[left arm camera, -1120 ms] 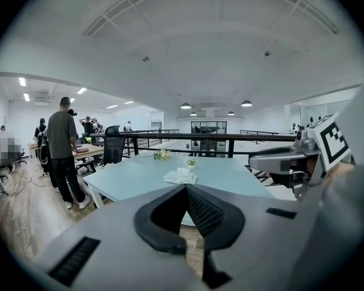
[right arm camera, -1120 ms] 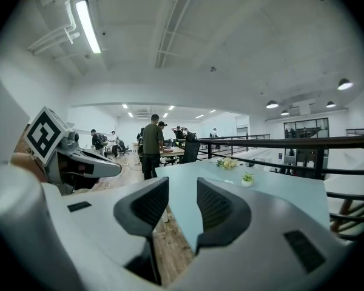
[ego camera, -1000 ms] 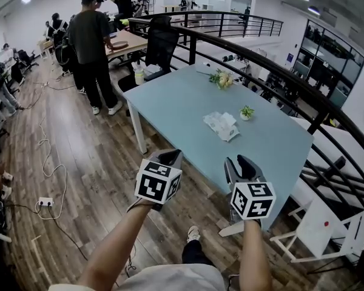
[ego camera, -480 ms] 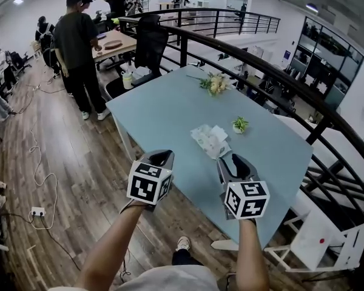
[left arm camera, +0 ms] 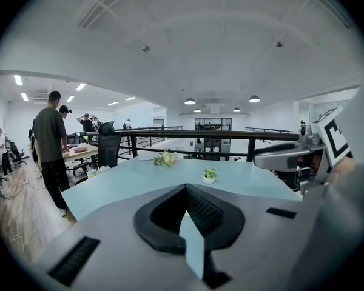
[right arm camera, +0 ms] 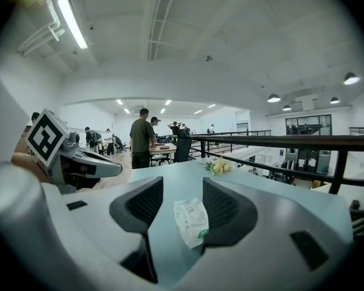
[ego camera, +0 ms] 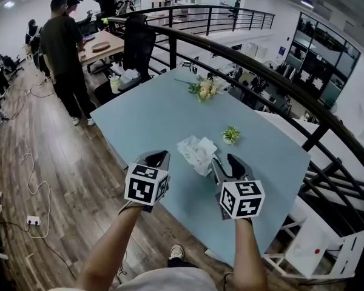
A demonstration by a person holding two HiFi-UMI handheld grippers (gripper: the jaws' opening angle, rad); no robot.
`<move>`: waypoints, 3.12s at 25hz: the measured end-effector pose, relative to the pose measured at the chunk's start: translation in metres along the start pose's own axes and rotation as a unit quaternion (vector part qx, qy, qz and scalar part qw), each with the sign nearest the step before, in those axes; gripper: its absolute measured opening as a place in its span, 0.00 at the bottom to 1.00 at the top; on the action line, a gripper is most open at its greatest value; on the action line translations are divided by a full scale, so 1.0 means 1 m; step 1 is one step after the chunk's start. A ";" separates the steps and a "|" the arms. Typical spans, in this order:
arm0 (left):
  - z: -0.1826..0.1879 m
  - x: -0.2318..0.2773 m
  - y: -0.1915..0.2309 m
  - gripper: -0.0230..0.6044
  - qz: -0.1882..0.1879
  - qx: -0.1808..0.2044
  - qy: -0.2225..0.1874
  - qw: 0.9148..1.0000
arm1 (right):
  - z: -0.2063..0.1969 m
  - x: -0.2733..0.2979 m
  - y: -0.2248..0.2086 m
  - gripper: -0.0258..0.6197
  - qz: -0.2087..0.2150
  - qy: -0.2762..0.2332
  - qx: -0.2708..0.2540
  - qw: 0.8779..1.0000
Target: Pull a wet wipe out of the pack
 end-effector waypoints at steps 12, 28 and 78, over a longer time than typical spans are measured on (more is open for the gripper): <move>0.024 0.055 -0.005 0.03 -0.010 0.012 -0.001 1.000 | 0.000 0.035 -0.038 0.33 -0.007 0.002 0.012 1.000; 0.045 0.094 -0.002 0.03 -0.023 0.016 -0.010 1.000 | 0.005 0.060 -0.067 0.33 -0.022 0.002 0.011 1.000; 0.083 0.240 0.017 0.03 -0.307 0.129 0.038 0.942 | 0.002 0.113 -0.086 0.33 -0.288 0.063 0.087 0.952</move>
Point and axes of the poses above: the fingertips, and each gripper's own axes: x forward along the fingers, y to its left, z out of its top, the point moved 2 cm from there along -x, backward along the fingers, and after that the axes turned 6 degrees about -x, right-handed, at the moved point
